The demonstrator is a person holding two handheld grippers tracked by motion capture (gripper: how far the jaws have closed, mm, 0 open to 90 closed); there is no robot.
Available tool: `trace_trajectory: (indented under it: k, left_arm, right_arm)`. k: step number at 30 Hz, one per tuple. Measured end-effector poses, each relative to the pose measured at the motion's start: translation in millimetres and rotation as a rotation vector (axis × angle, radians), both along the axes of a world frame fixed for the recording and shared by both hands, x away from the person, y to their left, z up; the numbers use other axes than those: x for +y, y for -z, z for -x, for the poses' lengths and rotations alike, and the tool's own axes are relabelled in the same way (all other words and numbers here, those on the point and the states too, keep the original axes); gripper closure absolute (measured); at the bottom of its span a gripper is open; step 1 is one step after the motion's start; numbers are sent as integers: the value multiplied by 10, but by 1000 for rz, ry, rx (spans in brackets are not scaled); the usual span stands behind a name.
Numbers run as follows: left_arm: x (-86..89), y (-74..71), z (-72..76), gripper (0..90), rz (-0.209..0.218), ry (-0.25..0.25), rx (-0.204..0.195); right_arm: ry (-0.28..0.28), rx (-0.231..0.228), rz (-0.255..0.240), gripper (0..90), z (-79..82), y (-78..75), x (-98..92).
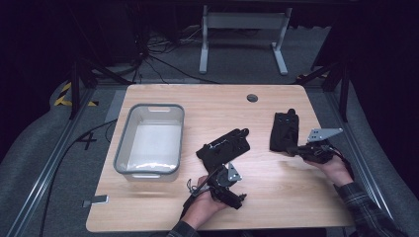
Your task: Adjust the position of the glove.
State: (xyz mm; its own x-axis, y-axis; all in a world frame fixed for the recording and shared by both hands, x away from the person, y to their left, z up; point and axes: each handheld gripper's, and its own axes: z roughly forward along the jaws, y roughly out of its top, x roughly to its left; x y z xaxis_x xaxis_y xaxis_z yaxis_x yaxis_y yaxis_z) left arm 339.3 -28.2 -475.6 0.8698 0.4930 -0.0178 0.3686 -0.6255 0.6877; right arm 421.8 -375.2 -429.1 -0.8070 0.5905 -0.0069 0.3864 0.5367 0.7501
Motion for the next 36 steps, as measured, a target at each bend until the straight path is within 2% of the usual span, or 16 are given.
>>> trace_trajectory:
  k: [9, 17, 22, 29, 36]
  left_arm:
    - [0, 0, 0, 0, 0, 0, 0]
    - [0, 0, 0, 0, 0, 0, 0]
    - [0, 0, 0, 0, 0, 0, 0]
    - [1, 0, 1, 0, 0, 0, 0]
    - [1, 0, 3, 0, 0, -1, 1]
  right_arm:
    - [10, 10, -3, 899, -221, 44, 68]
    - [-5, 21, -5, 899, -386, 123, 176]
    - [-20, 49, 33, 899, -449, 224, 253]
    - [-30, 54, 36, 900, -401, 253, 233]
    - [-42, 65, 33, 900, -259, 254, 176]
